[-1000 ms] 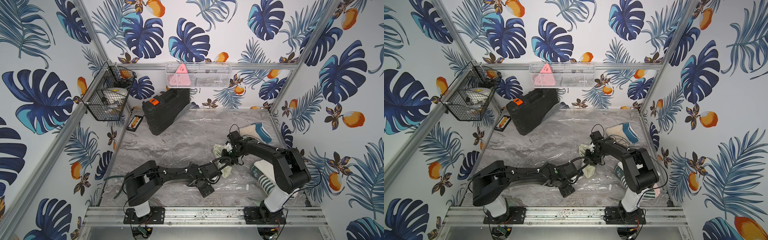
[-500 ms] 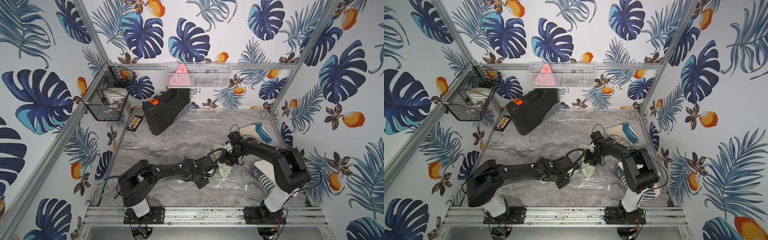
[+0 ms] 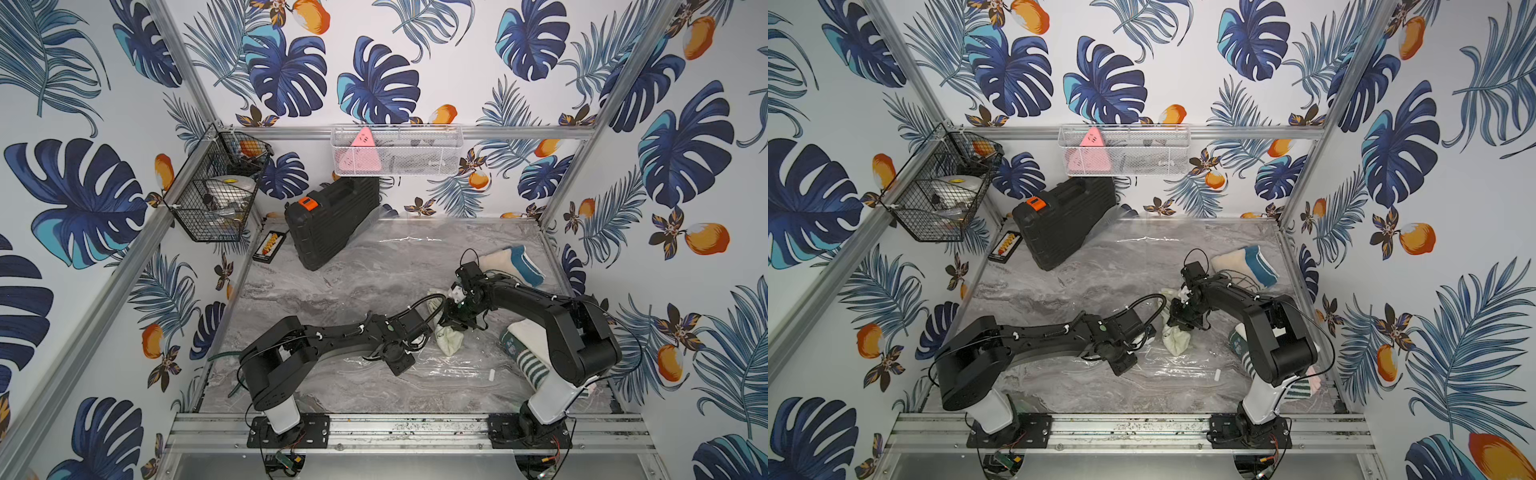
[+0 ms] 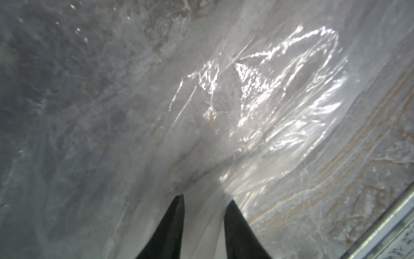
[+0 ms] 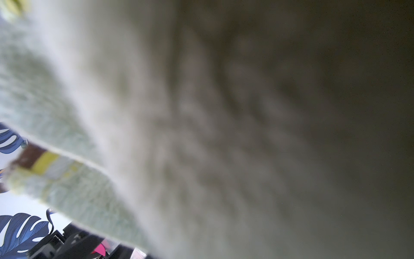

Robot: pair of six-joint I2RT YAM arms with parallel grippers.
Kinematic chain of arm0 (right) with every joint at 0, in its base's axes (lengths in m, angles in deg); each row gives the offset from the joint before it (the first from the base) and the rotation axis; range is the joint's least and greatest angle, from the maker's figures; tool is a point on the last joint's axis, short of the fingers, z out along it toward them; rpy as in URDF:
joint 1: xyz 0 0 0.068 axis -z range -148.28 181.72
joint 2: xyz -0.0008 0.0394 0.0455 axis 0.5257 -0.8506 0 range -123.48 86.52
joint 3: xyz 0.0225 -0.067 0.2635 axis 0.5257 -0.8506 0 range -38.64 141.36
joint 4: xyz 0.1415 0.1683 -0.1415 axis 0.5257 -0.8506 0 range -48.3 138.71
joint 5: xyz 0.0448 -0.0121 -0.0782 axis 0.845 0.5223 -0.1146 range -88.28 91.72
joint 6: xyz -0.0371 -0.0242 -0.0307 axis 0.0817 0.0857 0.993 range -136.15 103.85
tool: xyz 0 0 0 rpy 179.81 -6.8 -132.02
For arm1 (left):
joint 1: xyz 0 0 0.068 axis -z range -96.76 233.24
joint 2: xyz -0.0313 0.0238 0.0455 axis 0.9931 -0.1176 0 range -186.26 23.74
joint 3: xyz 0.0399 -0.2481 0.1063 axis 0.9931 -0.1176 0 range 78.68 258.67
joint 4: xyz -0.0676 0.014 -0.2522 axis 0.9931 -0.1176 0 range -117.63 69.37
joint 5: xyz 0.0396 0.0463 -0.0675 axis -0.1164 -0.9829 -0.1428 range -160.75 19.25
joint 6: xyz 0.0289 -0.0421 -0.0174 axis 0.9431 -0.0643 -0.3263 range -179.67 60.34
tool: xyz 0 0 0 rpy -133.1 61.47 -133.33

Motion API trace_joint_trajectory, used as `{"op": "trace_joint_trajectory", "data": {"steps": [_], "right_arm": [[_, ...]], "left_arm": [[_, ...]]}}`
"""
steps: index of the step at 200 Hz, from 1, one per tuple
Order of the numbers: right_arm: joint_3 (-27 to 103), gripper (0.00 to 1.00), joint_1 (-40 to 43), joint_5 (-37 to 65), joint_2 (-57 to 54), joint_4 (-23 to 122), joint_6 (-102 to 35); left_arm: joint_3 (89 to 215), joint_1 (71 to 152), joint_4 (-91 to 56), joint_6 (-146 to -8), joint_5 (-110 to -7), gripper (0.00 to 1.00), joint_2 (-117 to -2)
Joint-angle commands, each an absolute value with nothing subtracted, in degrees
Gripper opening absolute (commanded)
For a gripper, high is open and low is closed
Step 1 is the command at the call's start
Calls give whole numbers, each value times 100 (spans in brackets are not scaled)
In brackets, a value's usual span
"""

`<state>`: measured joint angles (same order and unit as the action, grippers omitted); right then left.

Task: Place the folded towel into the vacuum bag
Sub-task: Open the vacuum bag at the center of the board.

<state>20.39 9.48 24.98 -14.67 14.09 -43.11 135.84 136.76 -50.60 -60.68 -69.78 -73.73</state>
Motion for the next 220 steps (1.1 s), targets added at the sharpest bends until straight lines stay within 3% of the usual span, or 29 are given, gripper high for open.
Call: {"op": "trace_joint_trajectory", "data": {"steps": [1,40,107,137,172,220], "right_arm": [[1865,18,922,1059,-1817,1392,-4167],[1999,18,922,1298,-1462,1197,-4142],[2183,10,922,1889,814,-149,-4360],[1597,6,845,2588,1769,-132,-4649],[1681,7,764,2351,1963,-530,-4617],[1278,6,571,2812,2161,-285,-4892]], "left_arm": [[13573,13661,-5019,-6133,-6869,25,-7399],[13634,13653,-4950,-6131,-6457,0,-7251],[13433,13257,-4294,-7188,-5499,0,-6611],[13073,13228,-3069,-8278,-4187,0,-6633],[13199,13513,-3649,-7643,-4523,0,-7216],[13258,13333,-2669,-8326,-4394,0,-7965]]}}
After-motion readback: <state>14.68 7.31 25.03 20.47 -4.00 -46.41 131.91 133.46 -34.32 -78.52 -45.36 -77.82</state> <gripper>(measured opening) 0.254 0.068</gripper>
